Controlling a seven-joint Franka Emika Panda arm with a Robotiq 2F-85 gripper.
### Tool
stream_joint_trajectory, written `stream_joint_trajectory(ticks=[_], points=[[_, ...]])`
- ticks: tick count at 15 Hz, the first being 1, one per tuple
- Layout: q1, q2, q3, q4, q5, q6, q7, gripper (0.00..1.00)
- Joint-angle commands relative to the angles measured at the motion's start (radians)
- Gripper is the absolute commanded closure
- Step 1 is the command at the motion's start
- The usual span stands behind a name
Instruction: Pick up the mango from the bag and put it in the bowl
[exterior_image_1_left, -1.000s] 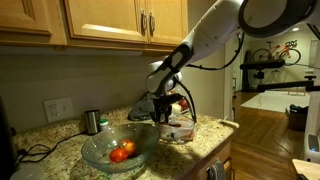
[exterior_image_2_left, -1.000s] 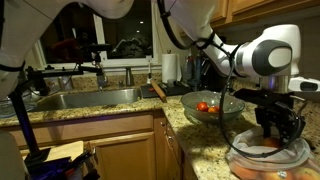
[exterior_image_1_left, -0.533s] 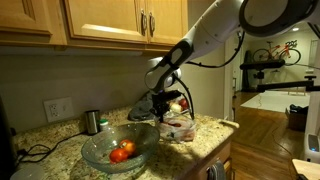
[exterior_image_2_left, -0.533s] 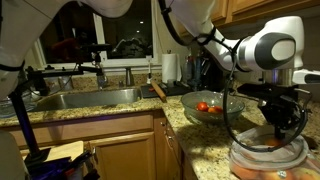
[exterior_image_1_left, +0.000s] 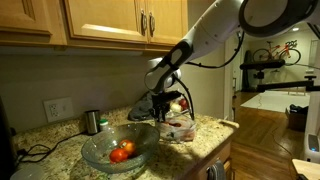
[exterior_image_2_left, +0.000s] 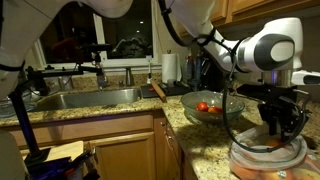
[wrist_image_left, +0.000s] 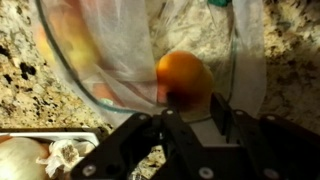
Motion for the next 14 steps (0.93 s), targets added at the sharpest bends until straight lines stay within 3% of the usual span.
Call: stream_joint_trajectory(ticks=[1, 5, 14], points=[[0.002, -0.014, -0.002, -0.031, -0.007, 0.002, 0.0, 0.29], [0.002, -0.008, 0.0, -0.037, -0.006, 0.002, -0.002, 0.03], [-0.01, 0.028, 0.002, -0.026, 0.005, -0.007, -0.005, 0.0]])
